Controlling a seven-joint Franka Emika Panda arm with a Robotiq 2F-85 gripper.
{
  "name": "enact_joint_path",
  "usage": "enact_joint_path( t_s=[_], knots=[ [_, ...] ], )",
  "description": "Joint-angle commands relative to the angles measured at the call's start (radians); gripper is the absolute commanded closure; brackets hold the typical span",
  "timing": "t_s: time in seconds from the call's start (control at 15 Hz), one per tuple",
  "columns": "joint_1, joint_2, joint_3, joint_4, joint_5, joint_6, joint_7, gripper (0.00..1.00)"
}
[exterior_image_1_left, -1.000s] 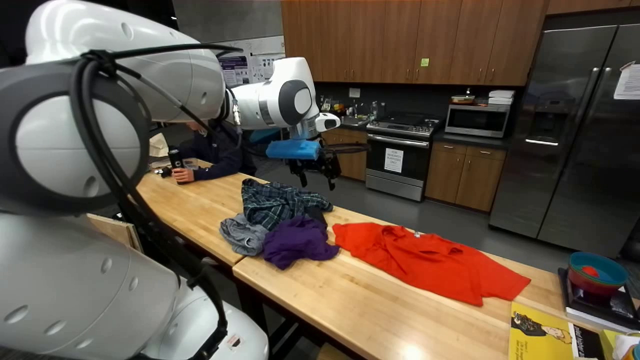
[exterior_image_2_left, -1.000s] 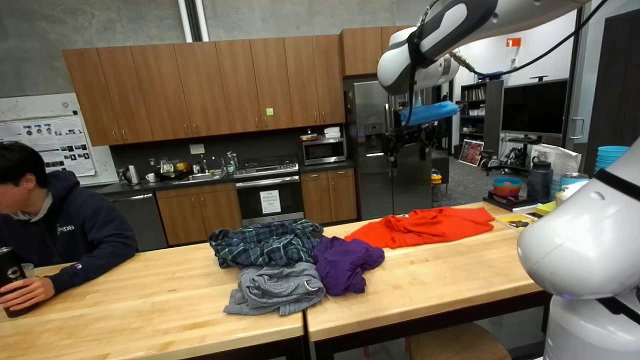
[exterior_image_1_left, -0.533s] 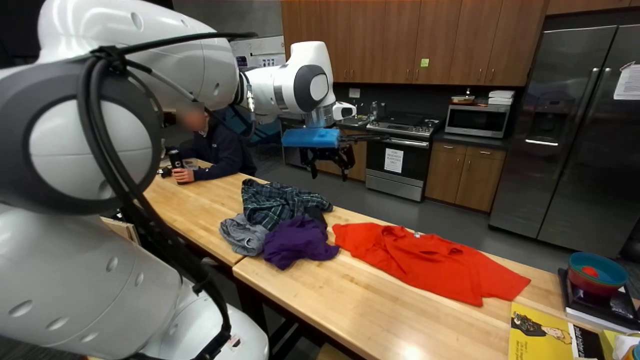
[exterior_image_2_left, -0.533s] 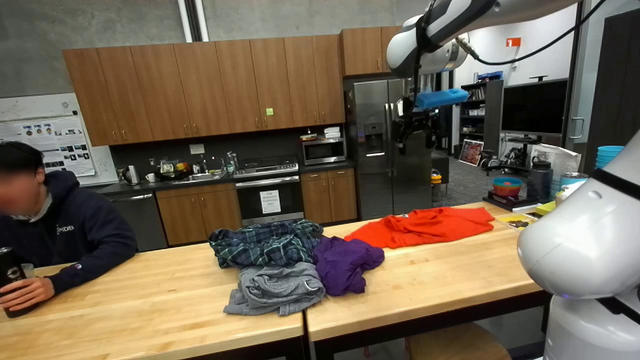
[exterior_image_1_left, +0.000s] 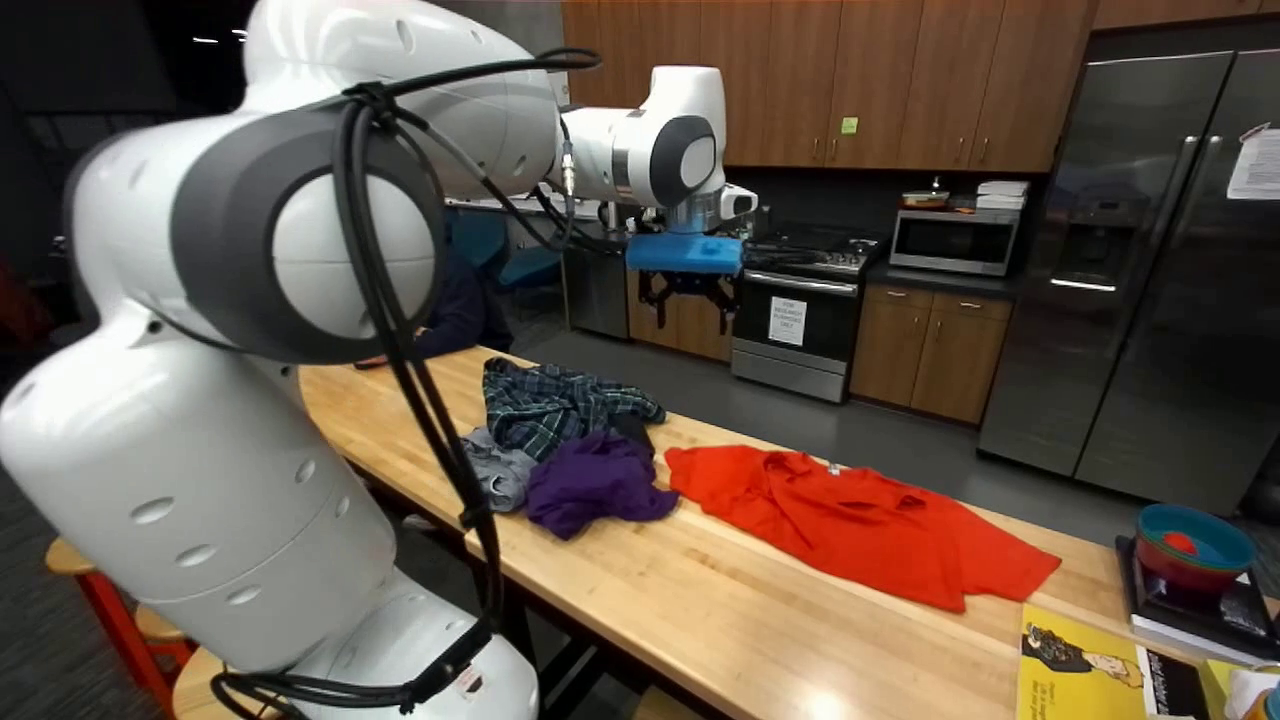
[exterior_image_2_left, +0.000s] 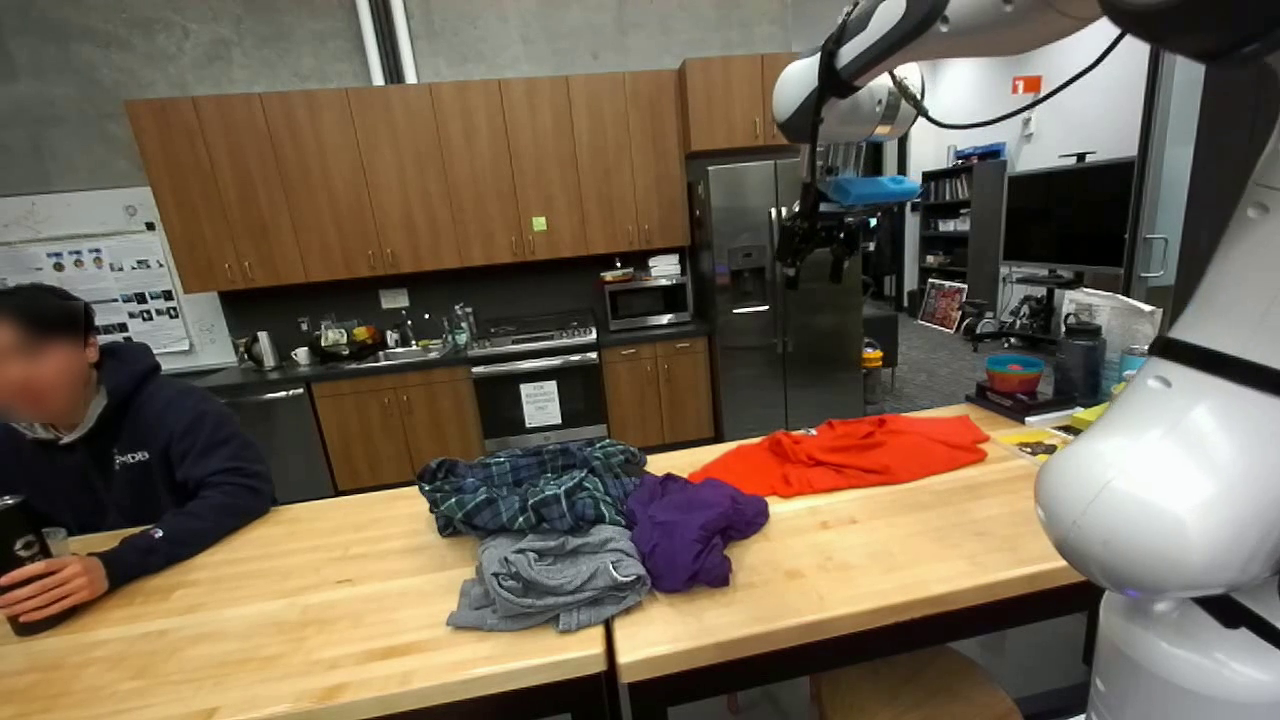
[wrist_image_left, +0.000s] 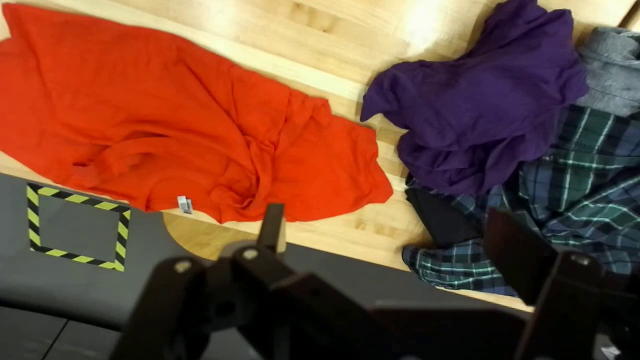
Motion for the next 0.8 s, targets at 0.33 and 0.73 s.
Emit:
enact_joint_path(
  t_s=[0.33,0.73],
  knots=[
    [-0.010,0.324,-0.010,0.277,0.078,-0.106,-0.078,0.00],
    [-0.010,0.463,0.015,0.360,0.015,-0.152,-0.046,0.00]
  ],
)
